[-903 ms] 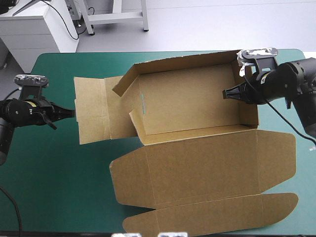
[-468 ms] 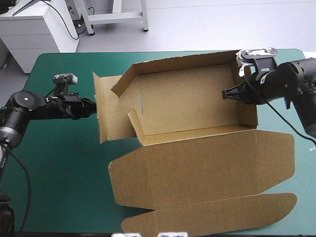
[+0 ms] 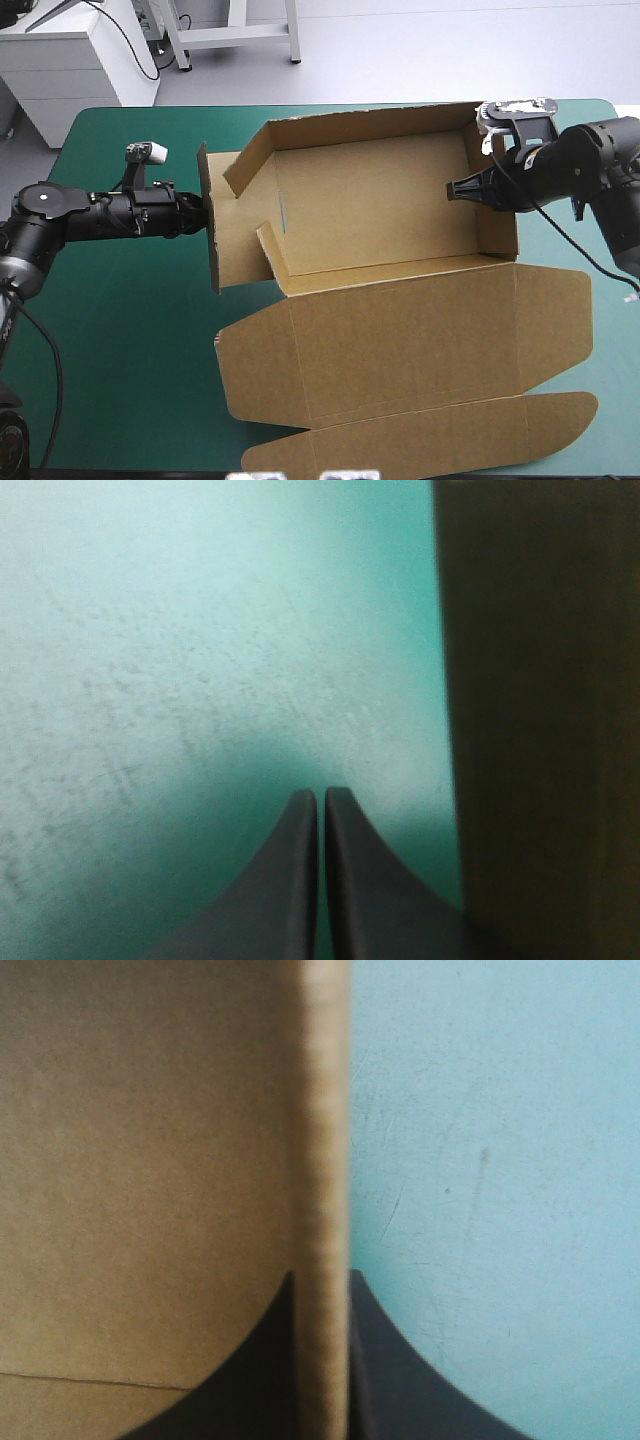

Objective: Fold the box

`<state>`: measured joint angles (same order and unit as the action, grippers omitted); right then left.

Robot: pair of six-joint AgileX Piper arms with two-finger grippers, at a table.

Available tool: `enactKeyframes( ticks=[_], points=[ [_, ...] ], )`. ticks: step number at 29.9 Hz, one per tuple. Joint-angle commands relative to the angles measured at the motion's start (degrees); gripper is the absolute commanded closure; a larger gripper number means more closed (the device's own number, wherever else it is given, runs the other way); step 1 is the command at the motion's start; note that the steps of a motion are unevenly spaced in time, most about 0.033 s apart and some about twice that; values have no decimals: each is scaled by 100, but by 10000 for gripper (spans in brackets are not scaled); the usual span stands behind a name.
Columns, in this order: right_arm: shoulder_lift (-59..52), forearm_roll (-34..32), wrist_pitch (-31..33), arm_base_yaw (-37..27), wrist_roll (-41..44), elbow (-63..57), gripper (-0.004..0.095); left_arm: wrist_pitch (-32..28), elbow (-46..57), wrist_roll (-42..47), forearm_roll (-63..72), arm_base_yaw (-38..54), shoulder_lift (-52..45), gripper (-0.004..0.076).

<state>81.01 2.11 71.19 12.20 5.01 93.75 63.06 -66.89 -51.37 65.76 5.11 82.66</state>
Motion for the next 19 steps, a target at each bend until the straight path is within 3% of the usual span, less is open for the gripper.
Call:
enactKeyframes(
  ticks=[1, 4, 15, 19],
  points=[
    [-76, 180, 17, -40, 49, 175, 928, 608, -151, -392, 1099, 0, -188, 710],
    [7, 180, -29, -40, 91, 175, 928, 1107, -151, -691, 1671, 0, -188, 710],
    [106, 523, -395, -29, 182, 175, 926, 1107, -151, -691, 2034, -33, -202, 703],
    [144, 523, -371, -29, 182, 175, 925, 1107, -151, -691, 2218, -235, -202, 608]
  ],
)
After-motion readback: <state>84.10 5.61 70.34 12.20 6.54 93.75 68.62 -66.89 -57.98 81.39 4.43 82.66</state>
